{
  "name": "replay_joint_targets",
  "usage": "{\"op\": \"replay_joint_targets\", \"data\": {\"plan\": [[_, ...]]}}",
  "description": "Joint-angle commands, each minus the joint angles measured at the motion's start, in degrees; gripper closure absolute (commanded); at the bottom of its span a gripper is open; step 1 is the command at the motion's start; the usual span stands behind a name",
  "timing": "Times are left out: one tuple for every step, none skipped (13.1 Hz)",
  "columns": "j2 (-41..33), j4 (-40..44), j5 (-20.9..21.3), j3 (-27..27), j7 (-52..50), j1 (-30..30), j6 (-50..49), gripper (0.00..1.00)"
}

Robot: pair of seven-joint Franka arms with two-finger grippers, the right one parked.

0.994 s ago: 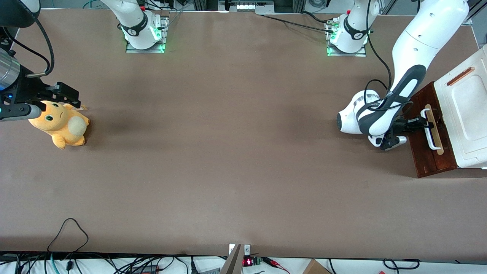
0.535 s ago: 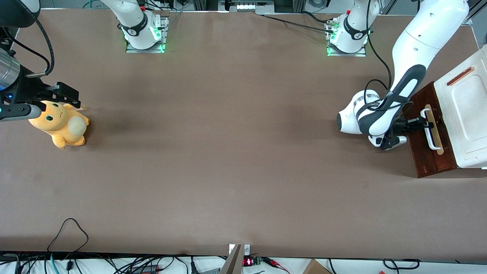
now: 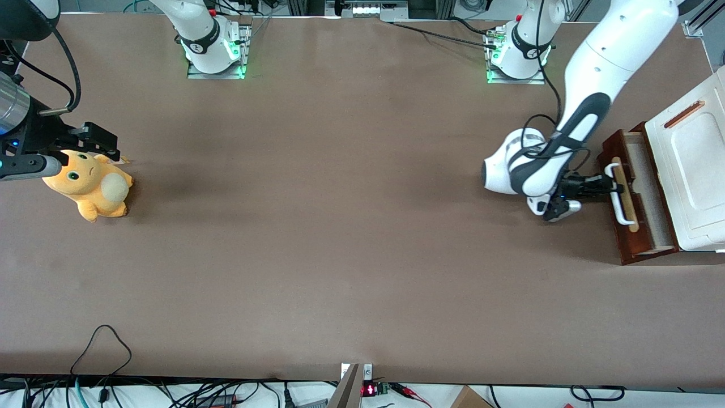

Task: Open lower drawer with left arm only
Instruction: 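Pull the handle away from the cabinet with the left gripper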

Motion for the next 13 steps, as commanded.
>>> {"op": "replay_joint_targets", "data": {"plan": [[-1.82, -0.1, -2.23, -0.2, 0.5, -3.65, -0.24, 0.97], [-1.82, -0.1, -2.23, -0.2, 0.59, -3.65, -0.16, 0.97], [-1.73, -0.18, -2.23, -0.2, 0.76, -3.65, -0.16, 0.96], [-1.73, -0.18, -2.23, -0.11, 0.85, -3.65, -0.24, 0.95], [-1.73, -0.18, -2.23, -0.11, 0.85, -3.57, -0.16, 0.89], [-1.73, -0.18, -2.23, -0.11, 1.03, -3.65, -0.16, 0.61], [-1.82, -0.1, -2.23, -0.11, 1.2, -3.57, -0.16, 0.18], [-1.9, -0.1, -2.32, -0.11, 1.38, -3.3, 0.02, 0.02], [-1.91, 0.51, -2.49, -0.11, 1.64, -3.3, 0.19, 0.01], [-1.91, 0.87, -3.28, -0.11, 1.82, -3.39, 0.28, 0.01], [-2.34, 1.48, -3.72, -0.2, 1.91, -3.39, 0.46, 0.01], [-2.87, 2.1, -5.29, -0.2, 2.17, -3.56, 0.72, 0.01], [-3.92, 3.84, -7.57, -0.2, 4.0, -3.65, 1.42, 0.0]]}}
